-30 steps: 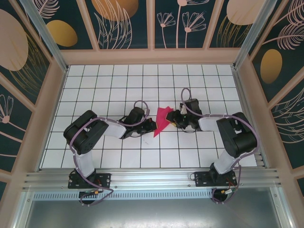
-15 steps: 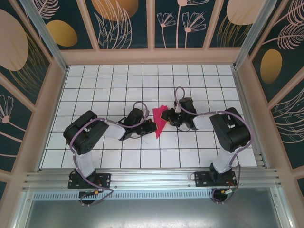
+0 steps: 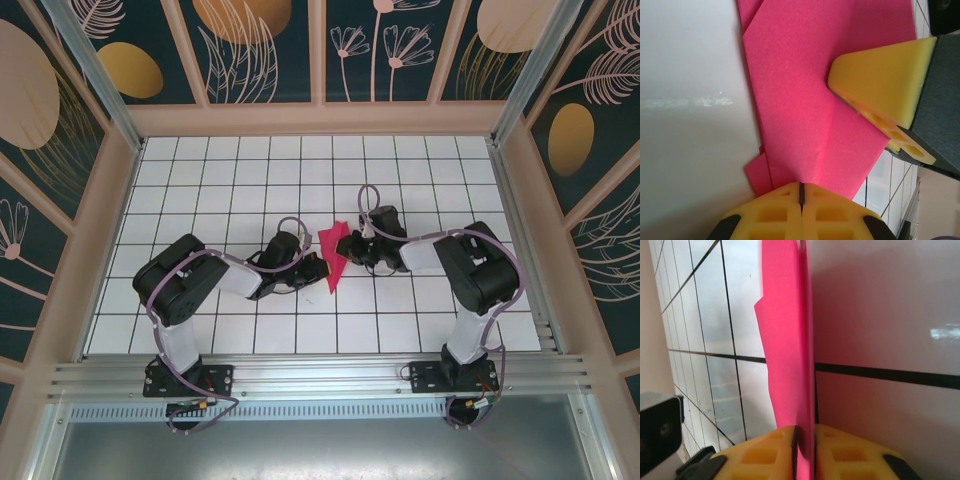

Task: Fold a paper plane with a square sheet of paper (pick it up from the middle)
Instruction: Turn over the paper at the center of the table.

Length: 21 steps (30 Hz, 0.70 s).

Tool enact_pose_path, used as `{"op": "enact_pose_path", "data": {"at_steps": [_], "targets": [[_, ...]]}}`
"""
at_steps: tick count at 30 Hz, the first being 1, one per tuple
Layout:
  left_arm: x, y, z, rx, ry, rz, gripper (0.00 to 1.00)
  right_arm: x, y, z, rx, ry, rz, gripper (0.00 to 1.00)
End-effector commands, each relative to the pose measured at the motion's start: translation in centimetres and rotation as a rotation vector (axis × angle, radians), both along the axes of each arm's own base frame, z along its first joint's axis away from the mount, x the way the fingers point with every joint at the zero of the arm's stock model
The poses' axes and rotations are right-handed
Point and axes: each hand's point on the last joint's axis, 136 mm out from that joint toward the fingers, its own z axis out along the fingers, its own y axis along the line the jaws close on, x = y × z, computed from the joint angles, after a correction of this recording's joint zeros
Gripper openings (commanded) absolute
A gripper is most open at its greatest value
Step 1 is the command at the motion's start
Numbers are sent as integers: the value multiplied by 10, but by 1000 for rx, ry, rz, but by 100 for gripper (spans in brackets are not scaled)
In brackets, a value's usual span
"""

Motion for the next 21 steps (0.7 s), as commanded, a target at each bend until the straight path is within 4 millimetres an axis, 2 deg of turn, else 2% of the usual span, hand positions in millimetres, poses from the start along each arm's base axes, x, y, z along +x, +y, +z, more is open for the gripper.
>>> {"op": "enact_pose_path", "data": {"at_steps": [1, 3, 6, 7, 8, 11, 13, 15, 18, 21], "targets": [[-14, 3, -2, 1, 31, -13, 2, 9, 4, 9, -36, -52, 37, 10], [-11, 6, 5, -2, 7, 10, 8, 13, 0, 17, -85, -81, 44, 3], [-6, 10, 20, -14, -40, 40, 13, 18, -7, 28, -168, -115, 62, 2], [-5, 13, 24, -15, -55, 55, 18, 19, -11, 32, -205, -124, 61, 2], [-2, 15, 36, -29, -85, 73, 20, 22, -20, 36, -269, -137, 51, 2], [6, 31, 52, 11, -147, 148, 21, 28, -45, 52, -488, -179, 52, 2], [10, 45, 54, 74, -174, 200, 24, 34, -67, 64, -687, -230, 43, 2], [13, 61, 58, 129, -201, 253, 25, 32, -79, 73, -884, -263, 66, 2], [17, 83, 63, 192, -236, 324, 25, 30, -92, 74, -1118, -271, 85, 2], [20, 104, 73, 235, -276, 402, 26, 24, -81, 62, -1236, -271, 137, 3]]}}
